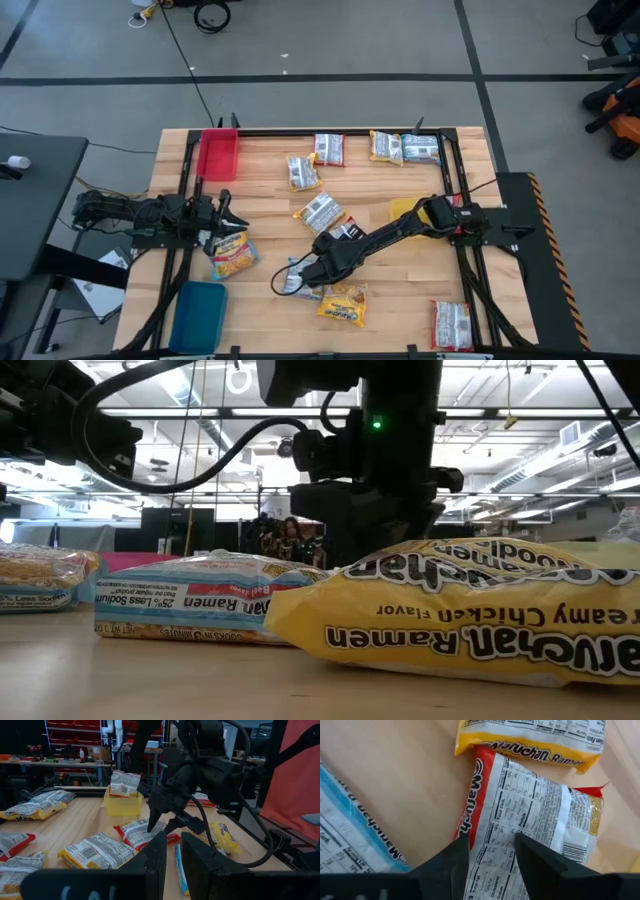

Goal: Sort Maruchan noodles
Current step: Put the red noodle pack into the yellow bin

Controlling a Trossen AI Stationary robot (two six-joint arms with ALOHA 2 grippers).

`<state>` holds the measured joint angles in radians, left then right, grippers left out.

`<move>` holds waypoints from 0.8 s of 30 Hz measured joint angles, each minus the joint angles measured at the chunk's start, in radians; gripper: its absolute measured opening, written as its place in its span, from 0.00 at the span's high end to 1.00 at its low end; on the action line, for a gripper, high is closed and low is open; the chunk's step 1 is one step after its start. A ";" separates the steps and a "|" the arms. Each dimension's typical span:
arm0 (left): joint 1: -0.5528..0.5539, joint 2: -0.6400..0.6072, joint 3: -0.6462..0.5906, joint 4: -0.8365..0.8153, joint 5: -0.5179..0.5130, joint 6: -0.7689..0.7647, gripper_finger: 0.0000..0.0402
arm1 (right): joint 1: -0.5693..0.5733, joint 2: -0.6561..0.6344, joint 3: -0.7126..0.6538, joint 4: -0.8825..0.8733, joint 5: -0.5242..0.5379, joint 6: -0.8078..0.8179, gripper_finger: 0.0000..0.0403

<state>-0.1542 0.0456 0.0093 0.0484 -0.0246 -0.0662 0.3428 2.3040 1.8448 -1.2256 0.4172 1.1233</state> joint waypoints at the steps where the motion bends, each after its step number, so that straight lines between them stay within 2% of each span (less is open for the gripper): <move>1: 0.000 0.000 0.000 0.000 0.000 0.000 0.85 | 0.000 -0.002 -0.007 0.009 -0.006 -0.001 0.60; 8: 0.000 0.000 0.000 0.000 0.000 0.000 0.85 | 0.001 -0.010 -0.068 0.047 -0.007 -0.028 0.56; 11: 0.000 0.000 0.000 0.000 0.000 0.000 0.85 | 0.002 -0.008 -0.068 0.045 0.010 -0.030 0.58; 14: 0.000 0.000 0.000 0.000 0.000 0.000 0.85 | 0.001 -0.006 -0.059 0.032 0.017 -0.045 0.69; 18: 0.000 0.000 0.000 0.000 0.000 0.000 0.85 | -0.002 -0.003 -0.036 0.000 0.016 -0.063 0.93; 21: 0.000 0.000 0.000 0.000 0.000 0.000 0.85 | -0.004 -0.005 -0.005 -0.066 0.005 -0.096 0.97; 24: 0.000 0.000 0.000 0.000 0.000 0.000 0.85 | -0.005 -0.075 0.000 -0.110 0.013 -0.130 0.98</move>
<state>-0.1543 0.0452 0.0093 0.0486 -0.0246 -0.0666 0.3378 2.2289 1.8446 -1.3354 0.4298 0.9929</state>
